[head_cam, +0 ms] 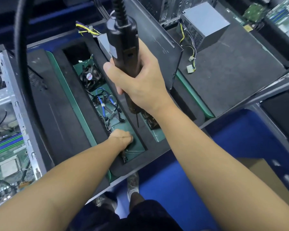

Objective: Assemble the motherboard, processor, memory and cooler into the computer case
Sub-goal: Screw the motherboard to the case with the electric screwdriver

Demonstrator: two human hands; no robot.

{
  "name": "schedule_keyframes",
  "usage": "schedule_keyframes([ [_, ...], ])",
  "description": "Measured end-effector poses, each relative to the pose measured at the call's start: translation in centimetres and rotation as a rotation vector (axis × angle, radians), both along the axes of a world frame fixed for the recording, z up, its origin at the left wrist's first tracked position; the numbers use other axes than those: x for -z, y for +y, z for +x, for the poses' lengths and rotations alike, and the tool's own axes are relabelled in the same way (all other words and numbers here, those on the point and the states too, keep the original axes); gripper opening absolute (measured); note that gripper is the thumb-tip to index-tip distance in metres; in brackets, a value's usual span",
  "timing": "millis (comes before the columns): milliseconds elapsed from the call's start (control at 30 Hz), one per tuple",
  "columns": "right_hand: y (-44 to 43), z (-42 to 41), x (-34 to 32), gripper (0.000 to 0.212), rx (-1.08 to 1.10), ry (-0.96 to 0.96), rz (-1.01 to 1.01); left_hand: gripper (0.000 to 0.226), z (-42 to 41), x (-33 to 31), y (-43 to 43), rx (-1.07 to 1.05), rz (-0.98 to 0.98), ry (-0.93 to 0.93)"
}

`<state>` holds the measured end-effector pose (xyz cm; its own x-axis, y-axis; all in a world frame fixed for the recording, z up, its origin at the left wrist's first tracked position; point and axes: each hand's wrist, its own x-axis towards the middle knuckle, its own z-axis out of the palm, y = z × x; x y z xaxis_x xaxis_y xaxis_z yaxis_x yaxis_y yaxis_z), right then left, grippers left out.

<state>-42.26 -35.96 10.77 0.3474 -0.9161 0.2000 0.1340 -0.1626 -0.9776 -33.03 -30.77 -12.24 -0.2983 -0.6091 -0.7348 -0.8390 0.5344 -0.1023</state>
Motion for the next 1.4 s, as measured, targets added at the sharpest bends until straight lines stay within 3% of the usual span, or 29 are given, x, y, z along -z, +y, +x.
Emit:
schedule_keyframes([
  [200,-0.1,-0.2,0.3,0.017,0.005,0.017,-0.013,0.020,0.9,-0.5,-1.8,-0.319,-0.069,0.107],
  [367,-0.1,0.1,0.5,0.022,0.007,0.027,-0.023,0.028,2.2,-1.0,-3.2,-0.499,-0.099,0.271],
  [533,0.0,0.4,0.4,0.021,-0.009,0.020,-0.017,0.012,1.8,-2.4,-2.7,-0.313,0.178,0.301],
  [633,-0.1,0.4,0.4,0.021,-0.016,0.004,-0.002,0.017,1.3,-2.3,-1.5,-0.183,0.277,0.253],
  [800,-0.1,0.3,0.8,0.016,-0.007,0.013,-0.012,0.017,0.5,-0.8,-0.1,-0.252,0.170,0.167],
  [967,-0.3,0.0,1.3,0.019,0.011,0.019,-0.027,0.016,0.0,-0.3,0.3,-0.156,0.051,0.118],
  [1400,-0.4,0.7,1.0,0.019,0.014,0.044,-0.035,0.017,0.3,-0.1,0.6,-0.161,0.061,0.144],
])
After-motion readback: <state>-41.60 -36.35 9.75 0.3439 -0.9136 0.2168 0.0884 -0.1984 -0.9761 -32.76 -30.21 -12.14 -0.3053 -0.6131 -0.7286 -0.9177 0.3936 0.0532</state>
